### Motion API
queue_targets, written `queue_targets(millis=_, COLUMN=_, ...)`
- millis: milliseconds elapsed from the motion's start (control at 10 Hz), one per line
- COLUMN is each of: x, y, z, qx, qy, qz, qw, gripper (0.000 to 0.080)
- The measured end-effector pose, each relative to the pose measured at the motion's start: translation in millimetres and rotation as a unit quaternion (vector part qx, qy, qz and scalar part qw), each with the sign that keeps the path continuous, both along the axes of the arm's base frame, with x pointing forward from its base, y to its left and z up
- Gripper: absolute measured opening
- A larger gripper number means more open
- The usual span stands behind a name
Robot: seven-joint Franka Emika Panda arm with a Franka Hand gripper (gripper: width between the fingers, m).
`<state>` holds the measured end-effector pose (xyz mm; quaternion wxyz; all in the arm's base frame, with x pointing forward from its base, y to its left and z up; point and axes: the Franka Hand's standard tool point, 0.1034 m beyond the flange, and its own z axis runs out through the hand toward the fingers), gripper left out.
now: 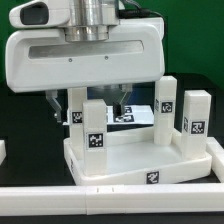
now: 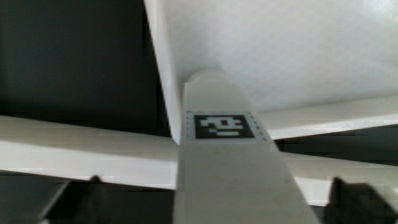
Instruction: Assemble desk
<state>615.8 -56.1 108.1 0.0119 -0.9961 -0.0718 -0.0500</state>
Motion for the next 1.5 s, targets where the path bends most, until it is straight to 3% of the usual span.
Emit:
queue_targets(millis=100, x=0.0, y=0.1, z=0.0, qx=0.002, qy=0.001, qz=-0.019, qw=1.000, gripper=0.0406)
queue_targets(millis=200, x=0.0, y=0.6, z=-0.1, qx=0.007, qy=0.002, qz=-0.057, qw=0.998, gripper=0.0406)
queue_targets(millis=300, x=0.0, y=0.8, z=-0.1, qx=0.010, qy=0.002, qz=-0.084, qw=0.996, gripper=0.0284)
queue_targets(millis=500, x=1.3, y=2.8, z=1.4, qx=0.022, qy=0.003, qz=-0.197, qw=0.980, gripper=0.0284)
queue_targets(millis=600, x=3.1, y=7.9, z=4.7, qx=0.031, qy=0.003, qz=-0.277, qw=0.960, gripper=0.0284)
queue_targets(millis=800, x=2.1, y=14.0, z=2.9, qx=0.057, qy=0.009, qz=-0.453, qw=0.890, gripper=0.0284)
queue_targets(millis=1000, x=2.4, y=16.9, z=2.5, qx=0.098, qy=0.024, qz=-0.605, qw=0.790, gripper=0.0285)
queue_targets(millis=1200, x=3.4, y=18.6, z=3.0, qx=0.099, qy=0.023, qz=-0.624, qw=0.775, gripper=0.0285)
queue_targets(millis=1300, x=3.6, y=18.6, z=3.1, qx=0.104, qy=0.026, qz=-0.656, qw=0.747, gripper=0.0285)
queue_targets(millis=1400, x=3.7, y=19.9, z=3.8, qx=0.113, qy=0.037, qz=-0.710, qw=0.694, gripper=0.0285)
queue_targets(millis=1500, x=4.9, y=20.5, z=5.7, qx=0.125, qy=0.052, qz=-0.775, qw=0.618, gripper=0.0285)
